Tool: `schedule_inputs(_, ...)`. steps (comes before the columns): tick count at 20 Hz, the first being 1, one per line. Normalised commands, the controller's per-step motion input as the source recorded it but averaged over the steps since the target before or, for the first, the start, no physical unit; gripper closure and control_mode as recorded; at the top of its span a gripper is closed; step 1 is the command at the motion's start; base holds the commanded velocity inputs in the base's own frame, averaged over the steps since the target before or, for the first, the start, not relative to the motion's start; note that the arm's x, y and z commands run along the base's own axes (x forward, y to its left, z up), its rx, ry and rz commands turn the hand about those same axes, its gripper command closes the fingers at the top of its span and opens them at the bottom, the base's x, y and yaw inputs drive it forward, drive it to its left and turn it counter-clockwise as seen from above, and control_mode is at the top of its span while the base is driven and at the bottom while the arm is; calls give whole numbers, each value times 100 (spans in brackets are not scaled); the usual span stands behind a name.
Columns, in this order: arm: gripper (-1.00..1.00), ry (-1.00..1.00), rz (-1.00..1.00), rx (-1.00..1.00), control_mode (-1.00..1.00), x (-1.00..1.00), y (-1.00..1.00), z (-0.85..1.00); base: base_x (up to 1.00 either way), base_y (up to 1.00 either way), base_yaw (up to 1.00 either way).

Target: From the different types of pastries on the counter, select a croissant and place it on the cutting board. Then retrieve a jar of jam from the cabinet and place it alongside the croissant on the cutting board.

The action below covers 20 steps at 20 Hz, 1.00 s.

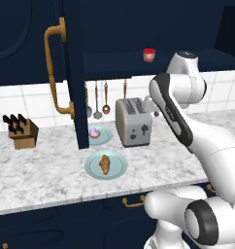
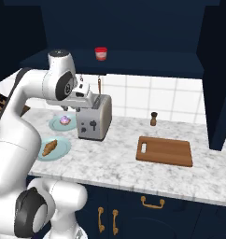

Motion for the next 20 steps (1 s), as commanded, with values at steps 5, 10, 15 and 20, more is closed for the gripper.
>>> schedule_inputs(5, -100, -1, 0, 0, -100, -10, 0, 0, 0, 0, 0)
schedule_inputs(10, -100, -7, 0, 1, -100, -24, 0, -6, 0, 0, 0)
schedule_inputs(15, -100, -15, 0, 2, -100, -23, 7, -14, 0, 0, 0)
schedule_inputs(20, -100, -5, -3, 5, -100, -4, 18, -13, 0, 0, 0)
